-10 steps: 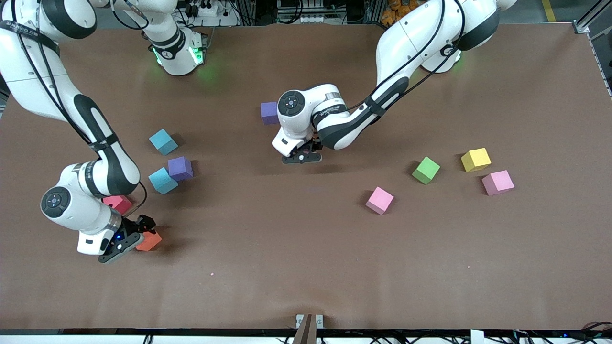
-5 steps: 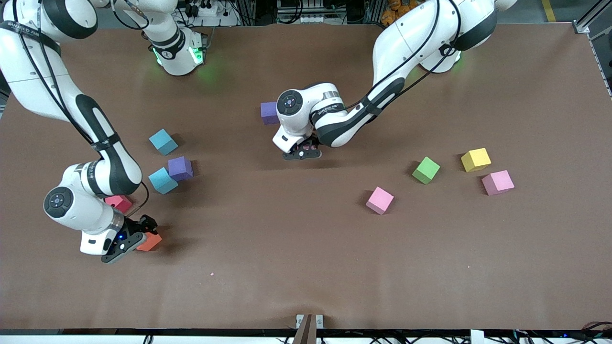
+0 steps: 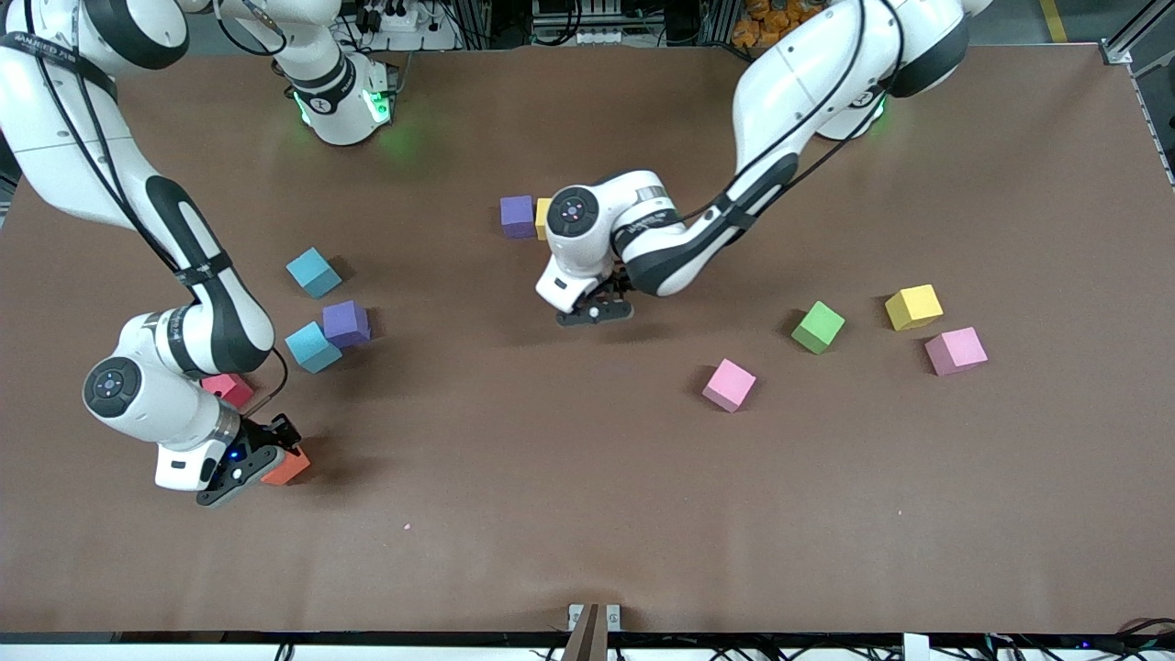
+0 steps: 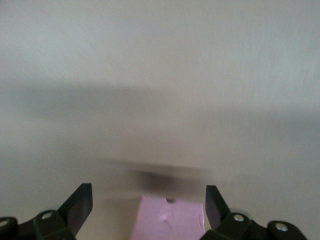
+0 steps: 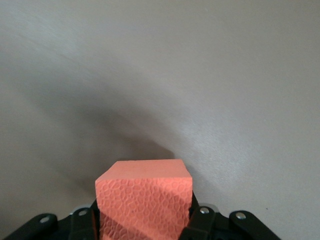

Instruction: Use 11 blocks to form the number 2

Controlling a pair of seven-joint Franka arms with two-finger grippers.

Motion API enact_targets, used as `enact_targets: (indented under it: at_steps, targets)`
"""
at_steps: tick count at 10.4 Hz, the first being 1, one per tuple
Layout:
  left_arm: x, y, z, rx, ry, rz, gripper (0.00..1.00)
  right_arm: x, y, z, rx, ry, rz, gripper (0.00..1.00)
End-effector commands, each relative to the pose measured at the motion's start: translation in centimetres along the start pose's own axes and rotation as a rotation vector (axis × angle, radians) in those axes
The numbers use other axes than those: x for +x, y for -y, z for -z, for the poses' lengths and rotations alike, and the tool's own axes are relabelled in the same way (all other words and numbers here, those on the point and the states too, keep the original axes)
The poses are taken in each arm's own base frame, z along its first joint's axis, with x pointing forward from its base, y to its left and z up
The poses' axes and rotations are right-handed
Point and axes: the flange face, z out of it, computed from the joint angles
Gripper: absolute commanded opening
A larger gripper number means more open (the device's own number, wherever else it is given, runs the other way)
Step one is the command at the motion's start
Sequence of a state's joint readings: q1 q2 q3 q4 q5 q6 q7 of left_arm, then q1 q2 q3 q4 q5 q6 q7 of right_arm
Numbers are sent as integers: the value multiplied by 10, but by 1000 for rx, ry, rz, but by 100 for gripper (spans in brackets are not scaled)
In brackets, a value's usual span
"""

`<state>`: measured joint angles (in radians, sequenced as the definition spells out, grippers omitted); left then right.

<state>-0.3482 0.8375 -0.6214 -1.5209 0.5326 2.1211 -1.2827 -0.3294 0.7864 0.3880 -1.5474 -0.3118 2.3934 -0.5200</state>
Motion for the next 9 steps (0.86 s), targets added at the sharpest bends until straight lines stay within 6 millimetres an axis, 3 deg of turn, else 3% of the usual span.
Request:
enact_targets:
  at_steps: [1, 3, 7, 9]
  targets:
    - [26, 21, 40, -5, -36, 60, 100, 20, 23, 38, -2, 23, -41, 29]
    - [67, 55, 55, -3, -50, 134, 100, 52, 72, 63, 13, 46, -151, 28]
    - [146, 139, 40, 25, -26, 410, 100, 121, 249, 71, 9, 60, -375, 28]
    - [177, 176, 41, 17, -23, 497, 100, 139, 327, 66, -4, 66, -447, 28]
